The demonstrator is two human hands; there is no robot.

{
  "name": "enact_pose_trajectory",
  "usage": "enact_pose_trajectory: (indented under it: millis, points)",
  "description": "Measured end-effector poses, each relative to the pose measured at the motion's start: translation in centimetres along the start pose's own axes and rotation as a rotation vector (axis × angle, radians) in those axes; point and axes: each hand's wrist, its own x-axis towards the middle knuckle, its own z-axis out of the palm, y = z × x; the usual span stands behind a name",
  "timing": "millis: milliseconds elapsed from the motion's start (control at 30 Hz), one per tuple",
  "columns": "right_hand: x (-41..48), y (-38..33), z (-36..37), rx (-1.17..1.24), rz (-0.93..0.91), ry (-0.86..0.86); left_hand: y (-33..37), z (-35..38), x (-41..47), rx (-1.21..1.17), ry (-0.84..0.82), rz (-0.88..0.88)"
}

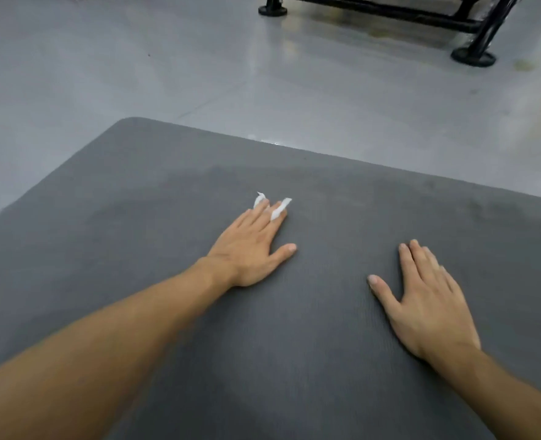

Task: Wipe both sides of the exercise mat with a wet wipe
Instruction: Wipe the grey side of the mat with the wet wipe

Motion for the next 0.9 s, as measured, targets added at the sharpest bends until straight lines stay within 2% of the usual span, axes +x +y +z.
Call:
enact_pose_trajectory:
  millis: [67,200,267,400,433,533,700,800,900]
  points:
    - [0.0,0.2,0.1,0.016,-0.001,0.005,-4.0,-0.5,-1.1,-0.022,0.033,-0.08]
    - [-0.1,0.2,0.1,0.03,-0.011,0.006,-15.4,-1.8,-5.6,0.036,0.093,-0.446]
    - [-0.1,0.3,0.0,0.031,-0.012,0.006,-19.1,-2.4,-8.1,0.048,0.078,-0.571]
    - [-0.1,0.2,-0.1,0.013,-0.022,-0.017,-18.8,-2.4,-9.2,-0.013,0.11,-0.722]
    - [-0.2,0.2,-0.1,0.004,-0.025,-0.019,-17.4,-2.3,-8.7,-0.024,0.136,-0.691]
    - [0.0,0.3,-0.1,-0.018,-0.017,-0.033,-11.4,-1.1,-6.4,-0.039,0.157,-0.432]
    - [-1.1,-4.4,0.7,0.08,0.066,-0.029,-1.2,0.6,-5.6,-0.036,0.088,-0.219]
    - [-2.6,-8.3,1.3,0.103,-0.009,-0.002,-1.3,0.3,-8.4,-0.015,0.064,-0.096]
    - [-3.2,-11.1,1.2,0.089,-0.108,-0.039,-5.5,-0.5,-11.9,-0.035,0.064,-0.163]
